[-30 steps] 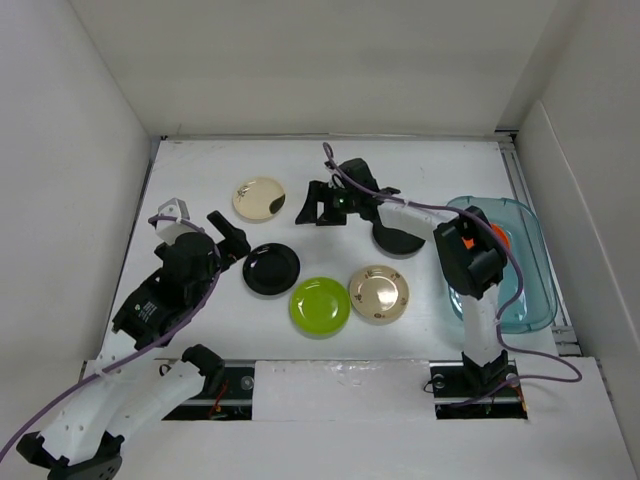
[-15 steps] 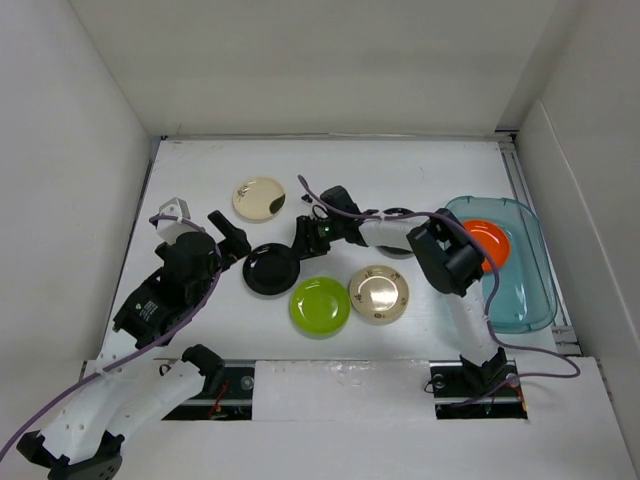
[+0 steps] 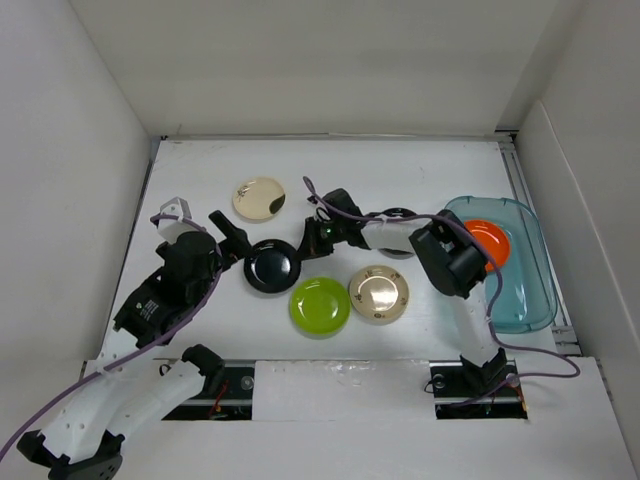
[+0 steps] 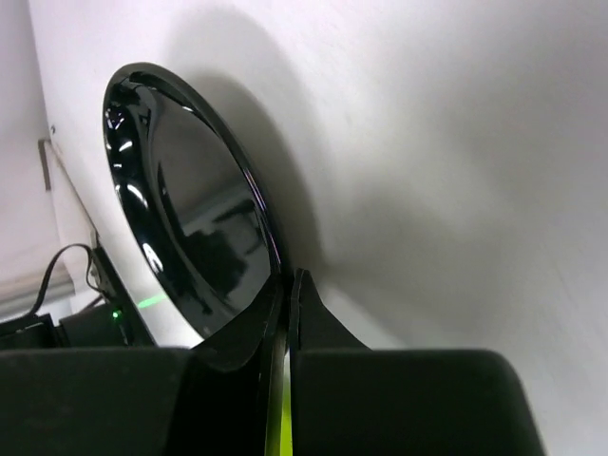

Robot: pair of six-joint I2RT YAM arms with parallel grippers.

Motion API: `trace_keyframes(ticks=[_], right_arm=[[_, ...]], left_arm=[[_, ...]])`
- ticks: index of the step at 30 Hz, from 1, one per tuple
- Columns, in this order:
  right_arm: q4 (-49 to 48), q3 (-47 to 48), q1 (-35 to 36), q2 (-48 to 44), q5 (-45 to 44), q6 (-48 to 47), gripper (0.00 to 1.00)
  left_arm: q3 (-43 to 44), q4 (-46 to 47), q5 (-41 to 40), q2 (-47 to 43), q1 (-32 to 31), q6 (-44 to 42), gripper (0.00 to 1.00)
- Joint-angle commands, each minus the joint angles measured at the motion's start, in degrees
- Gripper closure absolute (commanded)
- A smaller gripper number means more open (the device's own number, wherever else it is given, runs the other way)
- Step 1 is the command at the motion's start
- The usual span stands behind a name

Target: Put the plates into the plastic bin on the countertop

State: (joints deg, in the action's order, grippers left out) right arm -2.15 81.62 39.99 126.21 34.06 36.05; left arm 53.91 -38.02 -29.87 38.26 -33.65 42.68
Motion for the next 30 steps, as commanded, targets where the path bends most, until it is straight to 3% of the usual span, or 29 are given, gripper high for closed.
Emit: trace_keyframes(ticks=[1,5,8,11,17,23,26,30], right_arm=[[-2.42,-3.13,-1.49,-12.45,-8.45,3.58,1.0],[-2.42,-10.68,-4.82,-27.74,-19.52,6.48,1.0],[4.15,-17.01,-9.3,-40.58,-29.35,7.54,1.0],[10.93,-24.21,-18.16,-52.88,-34.58,8.86,1.0],[19.19,-37.49,-41.28,-75.54,-35.73,8.86,1.0],[25.97,-43.2,-59.55,-81.91,-37.93,10.08,1.0],[22.56,-47.41,-66.76,-81.31,-35.92,11.84,1.0],[16.68,-50.42,-70.57,-77.45,-31.26,12.37,1.0]], left_arm=[[0.14,2.07,1.73,1.9,0.25,-1.01,0.0],[0.14,4.17,7.0,7.17,0.25,-4.44,0.0],[0.14,5.32,10.79,10.25,0.25,-6.81,0.0],[0.14,6.02,11.32,10.26,0.25,-6.82,0.0],[-0.91,6.56,11.85,8.24,0.25,-7.34,0.0],[-0.91,6.56,11.85,7.71,0.25,-7.34,0.0],[-0.91,6.56,11.85,7.18,0.25,-7.34,0.0],[-0.91,7.08,11.85,5.86,0.25,-7.34,0.0]])
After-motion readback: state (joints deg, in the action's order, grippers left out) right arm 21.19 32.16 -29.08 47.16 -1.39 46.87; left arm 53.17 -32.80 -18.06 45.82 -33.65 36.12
